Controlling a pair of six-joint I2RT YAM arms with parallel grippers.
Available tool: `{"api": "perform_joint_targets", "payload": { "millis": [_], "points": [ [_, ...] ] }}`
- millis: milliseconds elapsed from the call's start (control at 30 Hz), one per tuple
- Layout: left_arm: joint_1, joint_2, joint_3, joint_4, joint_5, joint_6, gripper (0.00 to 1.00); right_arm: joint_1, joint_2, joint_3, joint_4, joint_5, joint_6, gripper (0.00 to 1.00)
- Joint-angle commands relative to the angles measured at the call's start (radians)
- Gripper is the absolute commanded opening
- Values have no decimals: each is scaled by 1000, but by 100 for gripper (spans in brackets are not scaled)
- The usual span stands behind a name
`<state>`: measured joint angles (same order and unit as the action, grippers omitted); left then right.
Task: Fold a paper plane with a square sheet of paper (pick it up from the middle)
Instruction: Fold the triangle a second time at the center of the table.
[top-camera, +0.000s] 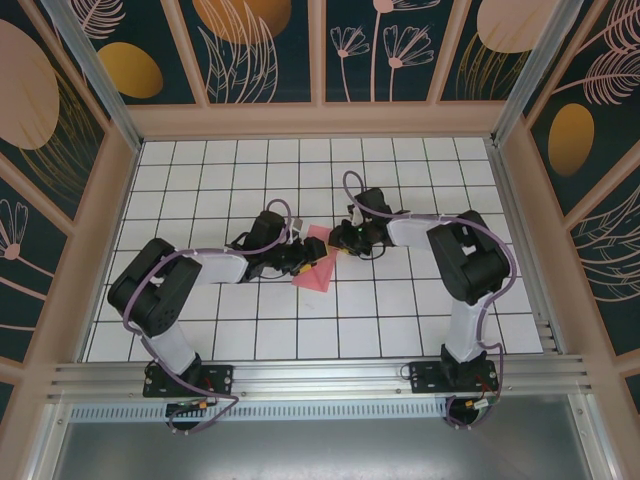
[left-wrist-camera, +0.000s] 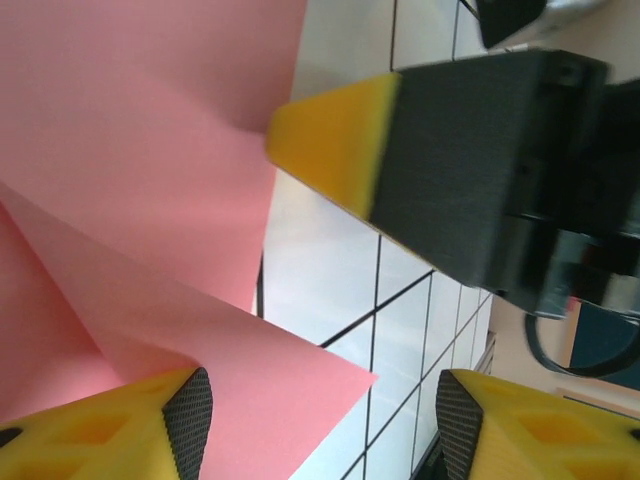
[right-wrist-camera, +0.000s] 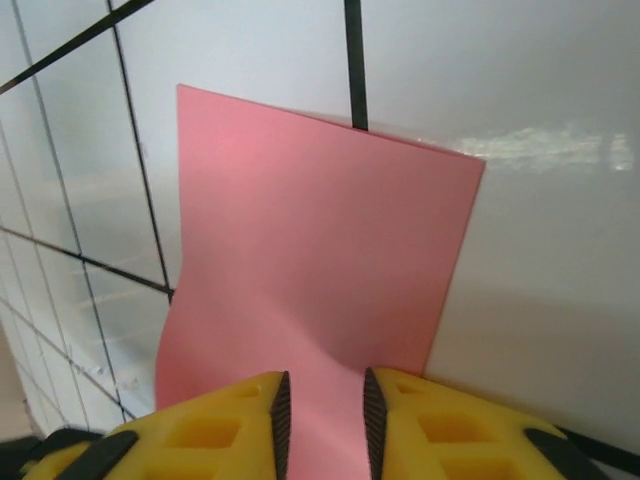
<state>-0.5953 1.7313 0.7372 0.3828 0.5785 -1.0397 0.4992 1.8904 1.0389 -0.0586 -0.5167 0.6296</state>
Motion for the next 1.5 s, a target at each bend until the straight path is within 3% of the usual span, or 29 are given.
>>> {"api": "perform_joint_targets", "payload": {
  "millis": [0, 100, 333, 700, 833, 967, 1067, 1467],
  "points": [
    [-4, 22, 8, 31, -26, -13, 63, -15, -96, -34, -3, -78, -63, 36],
    [-4, 29, 6, 32, -37, -19, 61, -22, -153, -90, 21, -87, -59, 41],
    [-4, 31, 4, 19, -51, -20, 53, -15, -208, -195, 59, -161, -68, 41],
    [-4, 27, 7, -15, -58, -14, 45, 42, -150, -143, 24, -168, -139, 38],
    [-4, 27, 7, -23, -59, -15, 43, 42, -120, -119, 23, -164, -139, 32],
    [-4, 24, 7, -28, -57, -18, 42, 43, -106, -109, 12, -132, -139, 15],
    [-4, 15, 10, -27, -54, -17, 41, 42, -94, -100, -15, -79, -146, 10],
    [-4, 15, 13, 23, -21, -26, 32, 42, -57, -73, -21, -58, -175, 8]
  ]
}}
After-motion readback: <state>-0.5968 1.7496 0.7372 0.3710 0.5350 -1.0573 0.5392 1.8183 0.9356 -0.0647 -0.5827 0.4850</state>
